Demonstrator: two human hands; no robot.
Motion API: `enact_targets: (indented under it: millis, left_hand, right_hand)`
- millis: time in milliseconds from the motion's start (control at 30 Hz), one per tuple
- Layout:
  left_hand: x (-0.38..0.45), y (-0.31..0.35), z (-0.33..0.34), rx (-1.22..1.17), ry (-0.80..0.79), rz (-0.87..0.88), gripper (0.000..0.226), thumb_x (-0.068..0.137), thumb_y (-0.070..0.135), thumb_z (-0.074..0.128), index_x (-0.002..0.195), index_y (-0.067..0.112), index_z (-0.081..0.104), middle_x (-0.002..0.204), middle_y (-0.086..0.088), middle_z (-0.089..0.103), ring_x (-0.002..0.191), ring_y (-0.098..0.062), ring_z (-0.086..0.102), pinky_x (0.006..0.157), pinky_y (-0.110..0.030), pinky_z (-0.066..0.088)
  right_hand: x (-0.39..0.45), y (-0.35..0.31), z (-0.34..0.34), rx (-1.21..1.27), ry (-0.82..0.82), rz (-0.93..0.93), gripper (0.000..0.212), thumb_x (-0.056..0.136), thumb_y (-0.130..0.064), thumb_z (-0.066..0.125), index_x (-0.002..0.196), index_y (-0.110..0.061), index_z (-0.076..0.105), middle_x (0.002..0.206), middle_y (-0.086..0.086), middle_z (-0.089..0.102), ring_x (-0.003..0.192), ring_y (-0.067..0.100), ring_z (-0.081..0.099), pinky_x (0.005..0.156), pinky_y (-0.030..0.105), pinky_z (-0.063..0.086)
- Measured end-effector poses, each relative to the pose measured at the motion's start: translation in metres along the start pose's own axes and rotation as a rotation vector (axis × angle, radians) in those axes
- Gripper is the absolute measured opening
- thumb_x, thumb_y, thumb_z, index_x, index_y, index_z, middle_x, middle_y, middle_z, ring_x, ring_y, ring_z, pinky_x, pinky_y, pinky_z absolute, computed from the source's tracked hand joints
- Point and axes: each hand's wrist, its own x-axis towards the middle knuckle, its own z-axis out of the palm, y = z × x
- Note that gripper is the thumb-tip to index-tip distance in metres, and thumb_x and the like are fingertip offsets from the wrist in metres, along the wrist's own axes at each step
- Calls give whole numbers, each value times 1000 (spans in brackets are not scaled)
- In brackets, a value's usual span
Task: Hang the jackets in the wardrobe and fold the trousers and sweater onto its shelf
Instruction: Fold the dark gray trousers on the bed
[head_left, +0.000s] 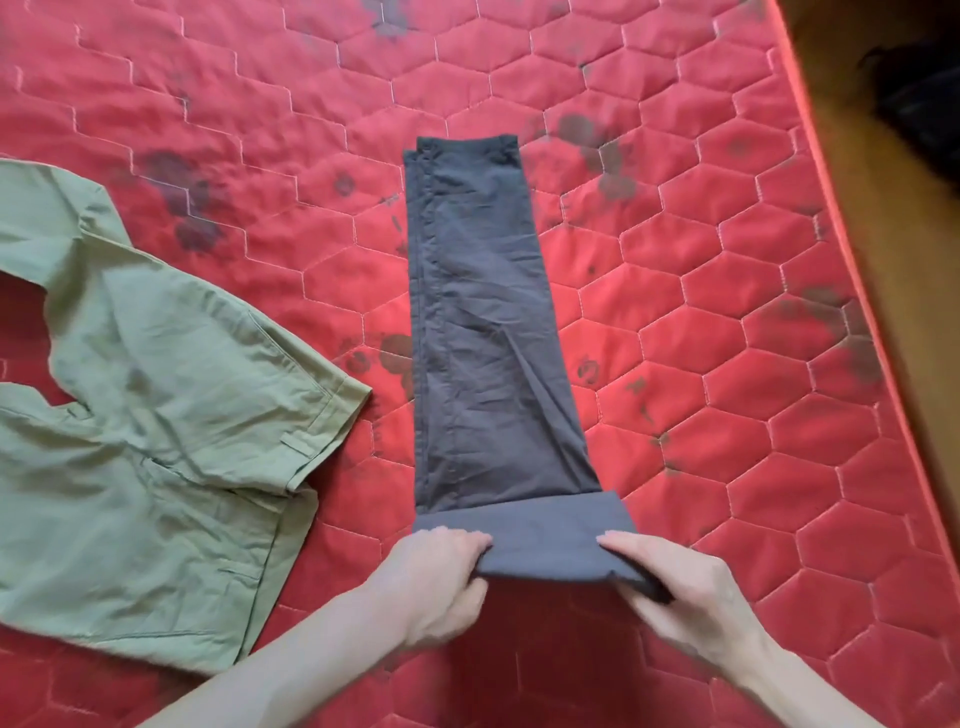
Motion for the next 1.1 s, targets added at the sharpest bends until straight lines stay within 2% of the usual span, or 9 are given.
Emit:
enact_targets:
  millis: [100,200,333,433,567,700,833,967,1100]
  left_hand:
    - [5,-21,-19,-231,74,-3,48,72,46,47,108,27,73,92,6,74,93,-17,69,78,-25,52]
    - [12,-54,-33,-708,162,-43,14,79,37,74,87,25,78,64,7,66,61,-5,61,59,-22,45]
    - [29,-78,-22,-1167,389,-79,15,88,33,81,101,26,82,95,7,81,88,-1,72,73,-13,52]
    - [52,-78,-5,-1326,567,-168,21,99,30,69,115,21,78,115,2,79,110,-11,73,93,-25,55]
    - [82,-69,2,-1185,788,-296,21,110,23,52,124,16,67,121,1,75,118,-14,68,107,-35,50]
    - [100,-59,-2,-1062,920,-409,20,111,20,44,112,7,59,110,-9,70,106,-24,64,102,-49,46]
    - [106,-54,-4,-927,939,-520,19,111,24,42,111,8,53,102,-14,70,101,-38,63,91,-50,45]
    - [104,-50,-9,-855,943,-566,28,109,23,45,132,8,52,127,-16,62,122,-37,54,104,-45,38]
    - [92,-55,-12,-340,1057,-425,48,105,24,53,149,6,46,141,-18,48,132,-36,45,113,-45,32]
  right_hand:
    - [12,7,-3,43,89,22,32,87,-25,76,114,-7,77,114,-6,78,102,2,74,87,27,59]
    - [35,13,-3,152,218,194,33,85,-24,85,115,-13,75,104,-11,78,94,-1,74,90,15,54]
    - [85,13,2,329,392,468,15,90,-29,82,103,-27,74,94,-19,75,87,-1,70,83,9,48]
    - [130,19,13,430,458,574,20,100,-38,68,89,-22,68,81,-16,70,78,-6,62,76,9,43]
    - [176,41,37,459,464,750,37,113,-30,43,94,-9,66,81,-12,62,77,-1,56,81,22,44]
    - [197,61,55,387,379,874,44,114,-32,34,104,-3,65,96,7,70,101,33,64,91,43,43]
    - [193,58,57,241,323,777,25,112,-29,40,109,-7,53,94,11,66,97,41,62,76,40,33]
    - [178,41,58,140,368,726,38,106,-17,54,140,0,49,137,21,52,132,37,48,111,37,34]
    - [149,40,62,-311,340,428,56,105,-21,53,158,-7,40,165,18,34,153,33,34,123,46,29]
